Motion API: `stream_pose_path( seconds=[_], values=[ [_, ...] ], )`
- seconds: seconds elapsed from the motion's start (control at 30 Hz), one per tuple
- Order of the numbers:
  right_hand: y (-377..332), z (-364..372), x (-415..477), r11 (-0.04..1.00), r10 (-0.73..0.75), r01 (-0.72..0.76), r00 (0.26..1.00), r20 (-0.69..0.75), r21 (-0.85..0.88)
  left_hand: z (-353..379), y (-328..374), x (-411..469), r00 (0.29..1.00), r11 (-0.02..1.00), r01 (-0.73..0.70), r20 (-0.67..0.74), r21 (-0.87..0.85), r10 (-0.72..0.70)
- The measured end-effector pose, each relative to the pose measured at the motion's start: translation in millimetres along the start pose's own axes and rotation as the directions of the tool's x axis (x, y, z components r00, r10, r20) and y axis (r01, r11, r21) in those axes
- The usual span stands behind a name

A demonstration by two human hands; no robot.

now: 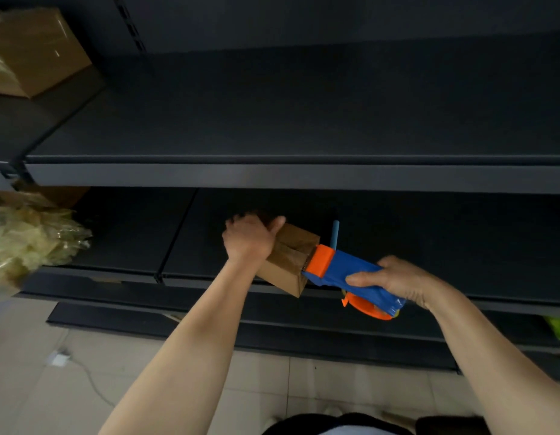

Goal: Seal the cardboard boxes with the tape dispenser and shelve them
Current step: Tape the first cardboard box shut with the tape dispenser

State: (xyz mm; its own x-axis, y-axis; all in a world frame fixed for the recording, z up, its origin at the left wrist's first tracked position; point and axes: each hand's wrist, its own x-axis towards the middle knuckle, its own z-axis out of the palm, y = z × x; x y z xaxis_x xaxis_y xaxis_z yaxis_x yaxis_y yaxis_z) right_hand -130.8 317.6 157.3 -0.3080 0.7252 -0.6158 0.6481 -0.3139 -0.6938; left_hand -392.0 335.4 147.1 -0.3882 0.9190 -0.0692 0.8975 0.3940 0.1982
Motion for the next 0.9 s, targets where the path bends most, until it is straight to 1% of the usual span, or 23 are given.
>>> stream_pose_path(
  seconds=[0.07, 0.2, 0.3, 0.43, 0.53, 0.67, 0.73, 0.77, 0.83, 0.9],
  values=[
    [2.8, -0.1, -1.3, 1.0, 0.002, -0.002, 1.0, 0.008, 0.005, 9.9, 1.1, -6.9, 0.997, 1.0, -0.002, 0.078, 0.023, 0.0],
    [16.4, -6.9, -7.1, 0.998, 0.005, -0.006, 1.0, 0.013, 0.069, 18.7, -3.0, -4.8, 0.994, 1.0, 0.007, 0.113, 0.007, -0.008],
    [38.6, -18.7, -19.3, 0.997, 0.021, -0.022, 1.0, 0.013, 0.068, 18.3, -4.8, -0.8, 0.989, 1.0, 0.015, 0.148, 0.015, -0.017],
    [62.6, -27.9, -29.8, 0.994, 0.105, -0.105, 0.994, -0.028, 0.018, 18.4, -6.6, 2.5, 0.986, 1.0, 0.009, 0.168, -0.002, -0.008],
    [52.0, -16.6, -13.1, 0.986, 0.142, -0.149, 0.985, -0.098, -0.069, 16.4, -9.2, 5.8, 0.983, 0.999, 0.026, 0.18, -0.043, -0.018],
    [34.4, 4.1, 9.1, 0.967, 0.179, -0.197, 0.977, -0.121, -0.162, 12.6, -12.2, 7.2, 0.982, 0.994, 0.047, 0.185, -0.102, -0.028],
    [31.6, 10.0, 13.8, 0.965, 0.191, -0.208, 0.975, -0.115, -0.161, 12.3, -11.1, 5.3, 0.987, 0.992, 0.049, 0.158, -0.116, -0.031],
    [30.9, 12.3, 14.6, 0.965, 0.197, -0.213, 0.974, -0.111, -0.153, 12.0, -9.2, 2.9, 0.992, 0.993, 0.05, 0.122, -0.109, -0.036],
    [30.1, 14.6, 15.2, 0.965, 0.209, -0.222, 0.973, -0.1, -0.14, 11.2, -3.4, -4.2, 1.0, 0.999, 0.02, -0.023, -0.028, -0.02],
    [29.9, 15.1, 14.6, 0.963, 0.224, -0.235, 0.97, -0.089, -0.133, 12.3, 3.6, -13.3, 0.977, 0.991, -0.113, -0.176, 0.072, 0.124]
  ],
)
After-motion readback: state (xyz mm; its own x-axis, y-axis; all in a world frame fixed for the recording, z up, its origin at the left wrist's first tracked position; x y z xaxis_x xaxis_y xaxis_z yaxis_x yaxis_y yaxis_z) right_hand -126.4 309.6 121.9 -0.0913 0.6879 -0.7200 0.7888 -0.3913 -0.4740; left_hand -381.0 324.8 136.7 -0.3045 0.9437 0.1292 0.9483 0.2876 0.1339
